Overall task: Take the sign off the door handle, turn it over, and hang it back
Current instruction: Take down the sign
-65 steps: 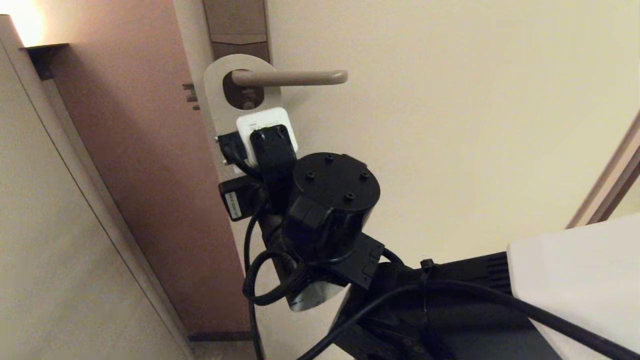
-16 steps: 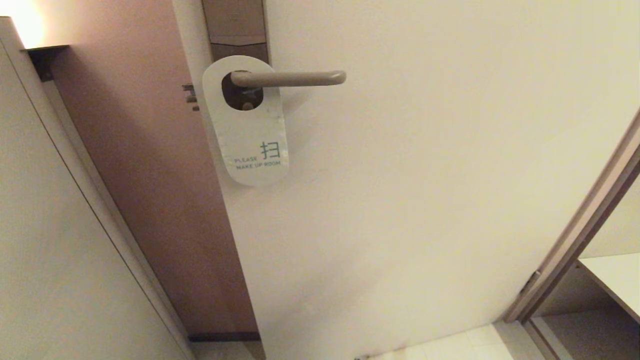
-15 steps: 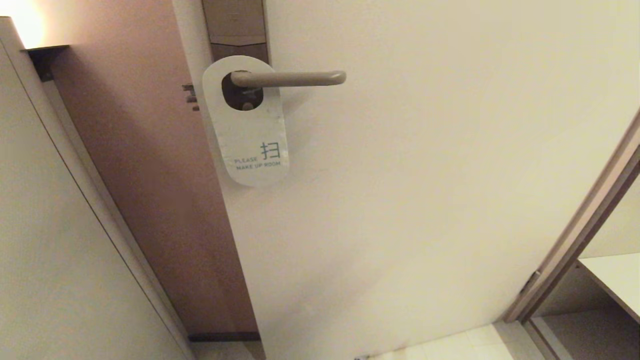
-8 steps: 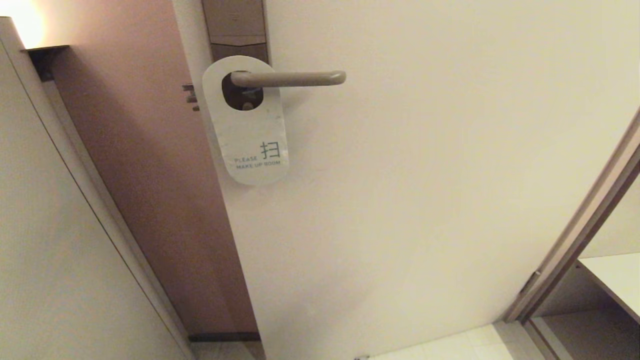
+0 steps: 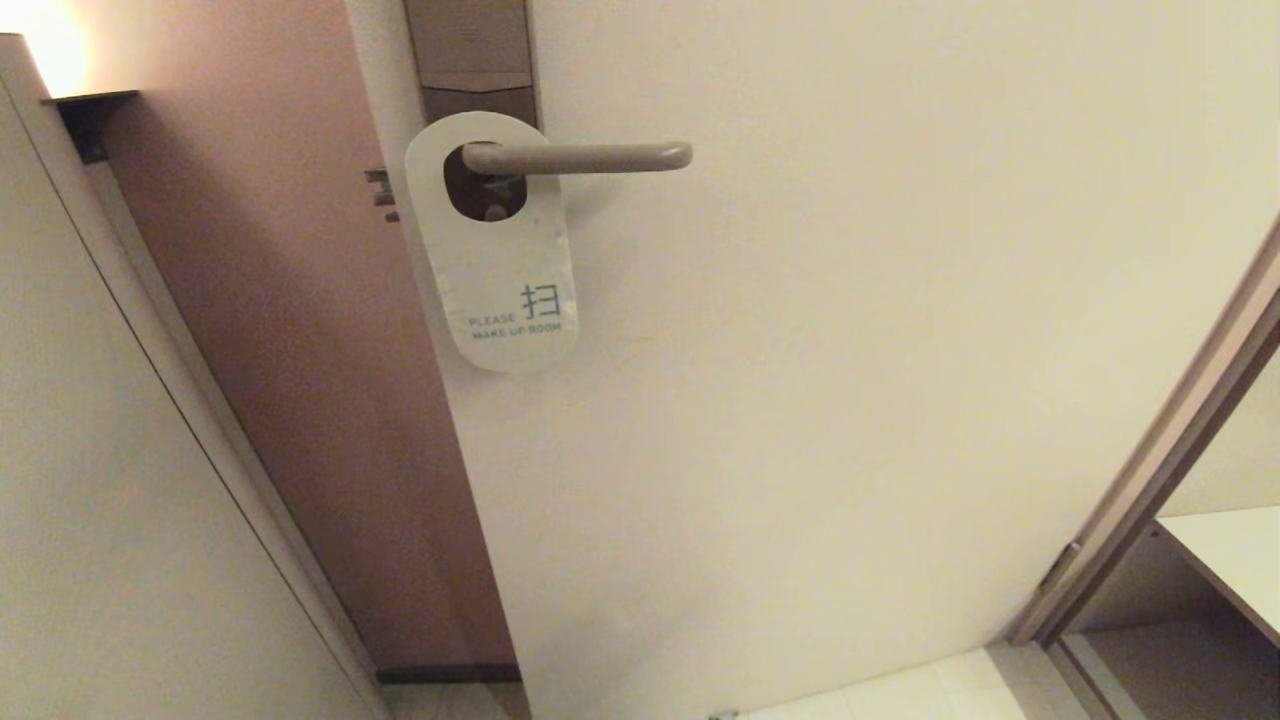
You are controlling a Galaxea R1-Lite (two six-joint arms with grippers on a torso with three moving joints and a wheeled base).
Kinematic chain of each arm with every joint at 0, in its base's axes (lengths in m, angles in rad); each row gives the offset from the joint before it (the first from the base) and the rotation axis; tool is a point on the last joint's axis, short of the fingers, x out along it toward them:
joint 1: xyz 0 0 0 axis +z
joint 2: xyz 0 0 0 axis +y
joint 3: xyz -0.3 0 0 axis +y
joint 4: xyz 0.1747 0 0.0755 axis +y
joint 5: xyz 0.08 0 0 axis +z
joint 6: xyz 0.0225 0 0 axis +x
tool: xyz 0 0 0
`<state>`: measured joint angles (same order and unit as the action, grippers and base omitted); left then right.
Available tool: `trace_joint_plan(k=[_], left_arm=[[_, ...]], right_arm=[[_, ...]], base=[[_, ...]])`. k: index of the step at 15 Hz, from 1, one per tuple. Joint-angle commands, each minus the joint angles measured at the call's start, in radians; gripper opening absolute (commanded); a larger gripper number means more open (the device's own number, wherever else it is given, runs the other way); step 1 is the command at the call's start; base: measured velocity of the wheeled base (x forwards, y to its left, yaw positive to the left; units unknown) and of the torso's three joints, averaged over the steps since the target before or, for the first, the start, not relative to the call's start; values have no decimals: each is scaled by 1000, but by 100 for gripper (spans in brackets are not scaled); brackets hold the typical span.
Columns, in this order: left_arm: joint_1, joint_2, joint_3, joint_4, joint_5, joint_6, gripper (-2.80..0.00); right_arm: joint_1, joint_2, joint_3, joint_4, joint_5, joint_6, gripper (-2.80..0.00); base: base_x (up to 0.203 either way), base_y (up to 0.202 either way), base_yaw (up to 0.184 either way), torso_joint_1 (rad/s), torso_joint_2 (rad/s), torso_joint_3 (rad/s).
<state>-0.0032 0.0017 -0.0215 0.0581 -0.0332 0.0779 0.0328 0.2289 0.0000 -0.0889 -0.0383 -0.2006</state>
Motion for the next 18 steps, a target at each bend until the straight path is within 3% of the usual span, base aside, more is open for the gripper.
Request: trace_joint_plan(k=[1, 7, 18], left_arm=[[0, 1, 0, 1, -1, 0, -280], [0, 1, 0, 0, -1, 0, -280], [0, 1, 0, 0, -1, 0, -280]], right_arm=[[-18, -88, 0, 37, 64, -1, -280], [-30, -209, -2, 93, 66, 117, -280], [-30, -229, 0, 92, 66, 121, -280]], base=[[0, 0, 0, 0, 0, 0], [0, 0, 0, 0, 0, 0], [0, 0, 0, 0, 0, 0]])
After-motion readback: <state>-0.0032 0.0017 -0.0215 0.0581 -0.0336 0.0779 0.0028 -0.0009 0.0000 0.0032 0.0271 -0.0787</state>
